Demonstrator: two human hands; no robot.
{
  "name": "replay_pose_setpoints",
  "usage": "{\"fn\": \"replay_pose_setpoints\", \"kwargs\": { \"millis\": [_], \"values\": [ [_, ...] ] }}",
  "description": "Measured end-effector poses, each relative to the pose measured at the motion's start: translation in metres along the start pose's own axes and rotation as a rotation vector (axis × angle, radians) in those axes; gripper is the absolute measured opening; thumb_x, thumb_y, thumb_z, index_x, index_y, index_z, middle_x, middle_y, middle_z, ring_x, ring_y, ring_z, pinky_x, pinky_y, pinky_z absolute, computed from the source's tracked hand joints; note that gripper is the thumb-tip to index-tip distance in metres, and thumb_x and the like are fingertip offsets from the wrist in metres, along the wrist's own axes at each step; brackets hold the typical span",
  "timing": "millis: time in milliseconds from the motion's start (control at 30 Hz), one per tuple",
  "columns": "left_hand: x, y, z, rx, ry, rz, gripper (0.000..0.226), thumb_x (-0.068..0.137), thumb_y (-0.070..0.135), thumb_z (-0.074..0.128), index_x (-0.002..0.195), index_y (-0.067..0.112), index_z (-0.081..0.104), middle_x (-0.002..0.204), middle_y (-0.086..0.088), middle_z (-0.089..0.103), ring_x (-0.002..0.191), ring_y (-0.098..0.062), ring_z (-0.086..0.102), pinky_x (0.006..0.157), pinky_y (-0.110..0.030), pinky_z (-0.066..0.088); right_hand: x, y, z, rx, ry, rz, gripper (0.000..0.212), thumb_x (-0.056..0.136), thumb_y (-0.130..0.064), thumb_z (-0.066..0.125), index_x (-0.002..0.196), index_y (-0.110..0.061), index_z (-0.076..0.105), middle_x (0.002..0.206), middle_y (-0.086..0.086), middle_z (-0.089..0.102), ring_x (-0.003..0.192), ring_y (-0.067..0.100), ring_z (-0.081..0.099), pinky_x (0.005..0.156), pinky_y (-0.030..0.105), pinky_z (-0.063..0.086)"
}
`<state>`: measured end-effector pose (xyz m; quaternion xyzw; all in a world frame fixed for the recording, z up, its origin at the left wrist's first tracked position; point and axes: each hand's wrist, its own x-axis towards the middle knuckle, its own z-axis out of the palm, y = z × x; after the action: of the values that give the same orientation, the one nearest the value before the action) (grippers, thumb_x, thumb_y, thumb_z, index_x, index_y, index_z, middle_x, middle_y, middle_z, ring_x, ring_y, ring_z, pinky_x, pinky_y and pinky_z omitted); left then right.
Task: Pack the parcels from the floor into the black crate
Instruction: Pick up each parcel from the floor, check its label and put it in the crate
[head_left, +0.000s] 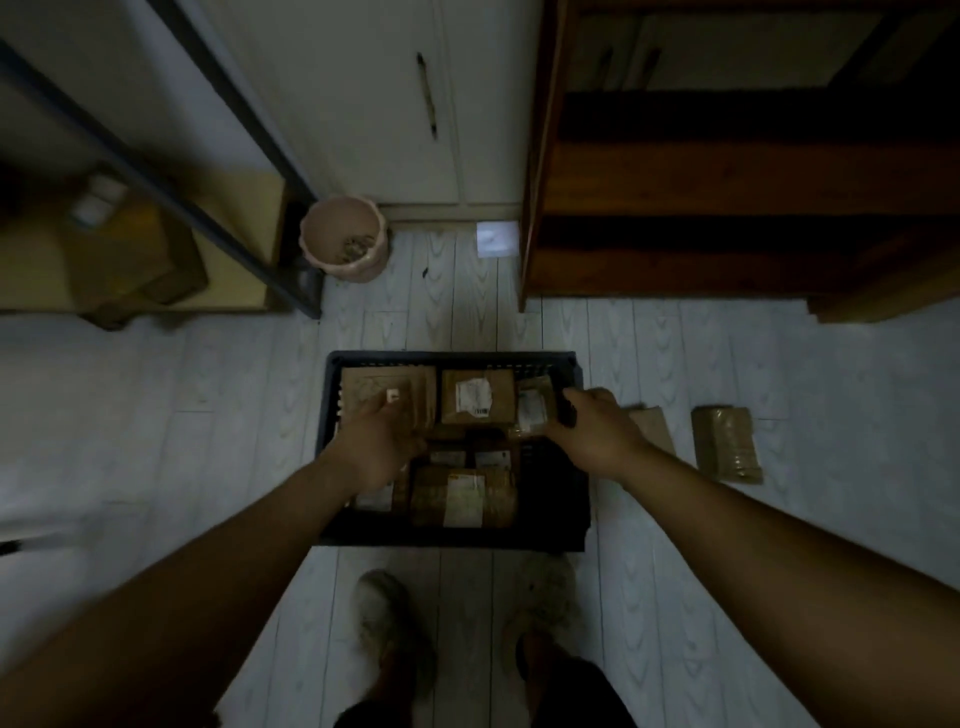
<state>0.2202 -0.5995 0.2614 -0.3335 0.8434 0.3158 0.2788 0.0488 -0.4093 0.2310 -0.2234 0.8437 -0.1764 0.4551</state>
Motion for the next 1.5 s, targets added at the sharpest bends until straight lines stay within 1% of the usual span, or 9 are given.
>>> {"fn": "replay_pose_setpoints", "kwargs": {
  "millis": [133,233,333,467,567,700,933,1233,1500],
  "values": [
    [-0.081,0.033,-0.029,0.012,0.071,-0.004,0.059,0.093,0.029,0.055,0.144,0.009,0.033,0.154,-0.014,0.024,0.142,-0.029,0.022,0.113,-0.031,0.018,-0.089,-0.020,-0.041,-0.010,0.083,0.011,0.062,0.094,-0.047,0.049,0.145,-0.018,0.033,0.143,0.013,0.036,0.128,0.028,0.041,0.103,0.031,0.035],
    [-0.130,0.065,-0.042,0.094,0.077,0.108,0.059,0.092,0.032,0.055,0.143,0.011,0.033,0.151,-0.010,0.028,0.137,-0.027,0.031,0.110,-0.034,0.027,-0.148,-0.027,-0.059,-0.011,0.175,0.018,0.065,0.094,-0.045,0.050,0.147,-0.015,0.029,0.149,0.015,0.031,0.132,0.030,0.039,0.103,0.031,0.035],
    [-0.159,0.092,-0.049,0.071,0.071,0.169,0.080,0.078,0.069,0.053,0.141,0.023,0.034,0.153,-0.011,0.027,0.137,-0.031,0.030,0.111,-0.050,0.031,-0.203,-0.025,-0.073,-0.003,0.270,0.044,0.069,0.093,-0.046,0.051,0.150,-0.016,0.025,0.154,0.013,0.025,0.135,0.030,0.036,0.106,0.032,0.034],
    [-0.205,0.137,-0.050,0.023,0.089,0.293,0.076,0.090,0.043,0.055,0.150,0.021,0.015,0.159,-0.008,0.004,0.146,-0.028,0.006,0.119,-0.043,0.014,-0.273,-0.011,-0.090,-0.013,0.383,0.089,0.069,0.093,-0.047,0.051,0.150,-0.018,0.025,0.155,0.011,0.023,0.134,0.032,0.038,0.104,0.035,0.036],
    [-0.233,0.174,-0.052,0.022,0.123,0.399,0.076,0.091,0.042,0.055,0.151,0.019,0.013,0.160,-0.007,0.003,0.147,-0.024,0.006,0.117,-0.036,0.013,-0.318,0.005,-0.105,-0.019,0.452,0.117,0.068,0.093,-0.047,0.050,0.149,-0.019,0.025,0.155,0.009,0.023,0.134,0.030,0.039,0.104,0.036,0.036],
    [-0.254,0.228,-0.040,0.050,0.109,0.459,0.077,0.089,0.046,0.056,0.150,0.026,0.013,0.160,-0.004,0.003,0.147,-0.023,0.008,0.117,-0.037,0.016,-0.369,0.041,-0.134,-0.004,0.510,0.120,0.068,0.093,-0.047,0.051,0.149,-0.018,0.025,0.156,0.008,0.023,0.140,0.028,0.031,0.111,0.038,0.030],
    [-0.281,0.366,0.016,0.001,0.101,0.526,0.074,0.090,0.044,0.055,0.150,0.025,0.016,0.160,-0.004,0.007,0.146,-0.024,0.011,0.116,-0.036,0.017,-0.443,0.142,-0.199,0.039,0.578,0.145,0.069,0.093,-0.045,0.052,0.150,-0.019,0.025,0.155,0.007,0.027,0.138,0.026,0.034,0.108,0.034,0.031],
    [-0.282,0.480,0.078,-0.090,0.064,0.495,0.071,0.091,0.038,0.056,0.150,0.024,0.018,0.158,-0.006,0.014,0.144,-0.027,0.019,0.116,-0.040,0.022,-0.484,0.250,-0.273,0.063,0.572,0.135,0.063,0.094,-0.039,0.053,0.148,-0.015,0.029,0.150,0.006,0.036,0.135,0.023,0.038,0.099,0.025,0.032],
    [-0.216,0.503,0.070,-0.123,0.065,0.393,0.072,0.090,0.041,0.056,0.150,0.025,0.018,0.158,-0.006,0.015,0.144,-0.028,0.019,0.117,-0.044,0.022,-0.413,0.270,-0.317,0.083,0.499,0.123,0.072,0.092,-0.045,0.053,0.150,-0.013,0.024,0.154,0.007,0.031,0.137,0.025,0.035,0.106,0.030,0.032]
  ]
}}
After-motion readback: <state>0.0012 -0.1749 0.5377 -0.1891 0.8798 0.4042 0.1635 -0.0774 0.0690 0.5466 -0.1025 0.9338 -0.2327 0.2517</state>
